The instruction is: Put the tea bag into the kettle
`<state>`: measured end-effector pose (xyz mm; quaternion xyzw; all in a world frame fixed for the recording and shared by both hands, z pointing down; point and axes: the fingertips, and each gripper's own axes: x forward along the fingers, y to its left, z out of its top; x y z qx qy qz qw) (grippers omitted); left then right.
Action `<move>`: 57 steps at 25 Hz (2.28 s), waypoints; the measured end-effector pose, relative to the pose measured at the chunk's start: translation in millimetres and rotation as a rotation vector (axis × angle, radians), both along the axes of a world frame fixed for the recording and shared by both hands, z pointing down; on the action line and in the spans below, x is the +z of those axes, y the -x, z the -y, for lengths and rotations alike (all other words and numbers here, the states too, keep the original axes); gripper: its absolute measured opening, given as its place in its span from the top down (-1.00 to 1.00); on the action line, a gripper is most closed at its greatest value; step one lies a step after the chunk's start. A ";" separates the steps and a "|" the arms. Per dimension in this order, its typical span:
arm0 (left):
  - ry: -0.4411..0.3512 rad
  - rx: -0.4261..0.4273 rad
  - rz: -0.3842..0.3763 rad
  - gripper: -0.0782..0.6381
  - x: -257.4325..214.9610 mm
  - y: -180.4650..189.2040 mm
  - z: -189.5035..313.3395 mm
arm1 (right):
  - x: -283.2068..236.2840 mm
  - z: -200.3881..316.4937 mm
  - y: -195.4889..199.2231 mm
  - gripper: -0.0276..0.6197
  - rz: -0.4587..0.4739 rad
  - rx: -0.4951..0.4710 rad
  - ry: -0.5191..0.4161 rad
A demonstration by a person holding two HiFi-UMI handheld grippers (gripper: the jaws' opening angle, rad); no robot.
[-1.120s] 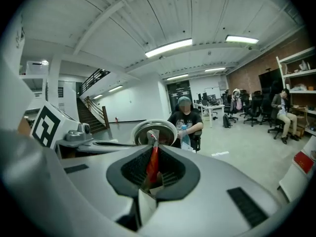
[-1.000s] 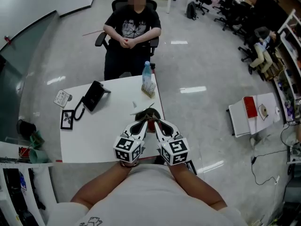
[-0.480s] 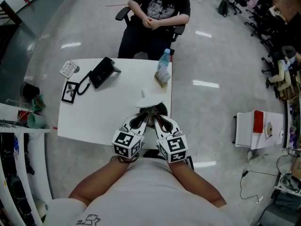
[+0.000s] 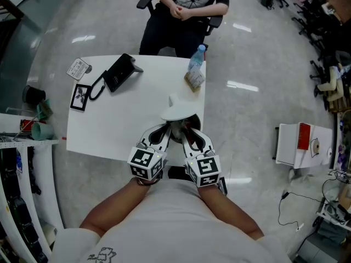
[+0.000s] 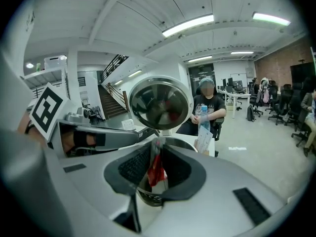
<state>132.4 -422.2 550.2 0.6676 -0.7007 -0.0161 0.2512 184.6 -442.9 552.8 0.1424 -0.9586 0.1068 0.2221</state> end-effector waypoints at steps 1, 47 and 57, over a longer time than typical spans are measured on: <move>-0.001 -0.001 -0.001 0.76 -0.1 1.2 -0.3 | 0.4 0.2 -0.1 0.67 0.000 0.004 0.004; -0.149 0.104 0.137 0.76 -68.1 -50.3 -73.5 | -78.0 -80.6 -37.7 0.88 0.183 0.035 -0.141; -0.224 0.157 0.177 0.76 -97.1 -34.0 -174.4 | -112.3 -185.2 -26.3 0.88 0.275 0.108 -0.238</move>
